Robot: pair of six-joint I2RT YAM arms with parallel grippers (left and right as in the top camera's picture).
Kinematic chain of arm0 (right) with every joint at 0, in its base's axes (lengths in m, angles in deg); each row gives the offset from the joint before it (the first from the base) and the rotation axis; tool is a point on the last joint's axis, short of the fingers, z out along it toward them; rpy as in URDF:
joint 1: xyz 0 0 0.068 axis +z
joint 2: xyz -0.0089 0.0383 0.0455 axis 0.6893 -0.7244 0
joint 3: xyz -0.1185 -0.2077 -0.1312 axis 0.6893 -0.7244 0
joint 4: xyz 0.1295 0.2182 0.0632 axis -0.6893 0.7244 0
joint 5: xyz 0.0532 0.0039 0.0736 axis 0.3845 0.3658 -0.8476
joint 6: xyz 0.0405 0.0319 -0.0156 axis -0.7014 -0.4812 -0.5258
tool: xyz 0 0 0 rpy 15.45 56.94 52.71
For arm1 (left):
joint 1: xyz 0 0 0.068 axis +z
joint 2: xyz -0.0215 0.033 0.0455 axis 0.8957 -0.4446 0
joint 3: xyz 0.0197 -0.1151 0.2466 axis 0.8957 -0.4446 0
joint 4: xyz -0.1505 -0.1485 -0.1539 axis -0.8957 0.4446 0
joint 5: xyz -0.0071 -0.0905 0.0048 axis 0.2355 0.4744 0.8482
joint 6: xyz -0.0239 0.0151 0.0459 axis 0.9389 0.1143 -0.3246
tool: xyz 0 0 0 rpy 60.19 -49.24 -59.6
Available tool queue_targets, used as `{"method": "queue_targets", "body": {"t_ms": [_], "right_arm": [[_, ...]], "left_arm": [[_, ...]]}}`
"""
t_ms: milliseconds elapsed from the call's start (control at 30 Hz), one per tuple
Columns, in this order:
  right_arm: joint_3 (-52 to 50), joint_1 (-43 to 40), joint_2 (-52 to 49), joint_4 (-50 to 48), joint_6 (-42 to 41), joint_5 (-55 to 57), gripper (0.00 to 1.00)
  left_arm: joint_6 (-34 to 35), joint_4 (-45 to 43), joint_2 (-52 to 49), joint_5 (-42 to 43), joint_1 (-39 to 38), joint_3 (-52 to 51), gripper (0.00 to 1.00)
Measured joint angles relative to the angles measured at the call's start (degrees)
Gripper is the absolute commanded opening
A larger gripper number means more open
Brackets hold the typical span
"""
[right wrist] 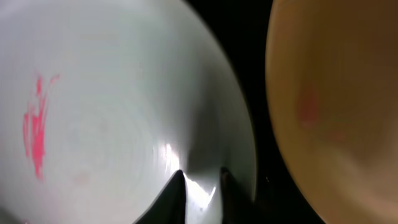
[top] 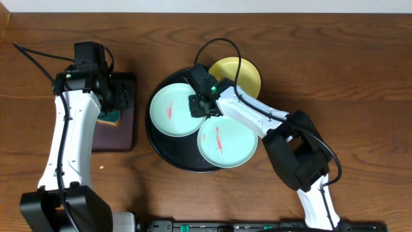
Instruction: Clean dirty plates on tray and stack at the side
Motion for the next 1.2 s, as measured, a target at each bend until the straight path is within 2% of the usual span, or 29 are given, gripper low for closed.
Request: {"method": "queue_targets", "body": {"t_ms": [233, 733, 933, 1033, 1100, 1200], "right_arm": [[4.1, 0.0, 0.9, 6.2, 0.1, 2.4, 0.33], [4.2, -0.1, 0.2, 6.0, -1.3, 4.4, 0.16], [4.2, -0.1, -2.3, 4.6, -1.5, 3.9, 0.16], [4.2, 0.0, -2.7, 4.4, -1.5, 3.5, 0.12], [4.2, -0.1, -2.7, 4.4, -1.5, 3.5, 0.14], [4.3, -0.1, -2.7, 4.5, -1.4, 3.1, 0.22]], "left_arm": [[0.0, -0.8, 0.0, -0.2, 0.0, 0.0, 0.75], [0.0, -0.9, 0.0, -0.2, 0.0, 0.0, 0.76], [0.0, -0.9, 0.0, -0.2, 0.0, 0.0, 0.76], [0.0, -0.9, 0.0, -0.2, 0.0, 0.0, 0.75], [0.0, -1.0, 0.0, -0.2, 0.0, 0.0, 0.75], [0.0, -1.2, 0.0, -0.2, 0.0, 0.0, 0.76]]}}
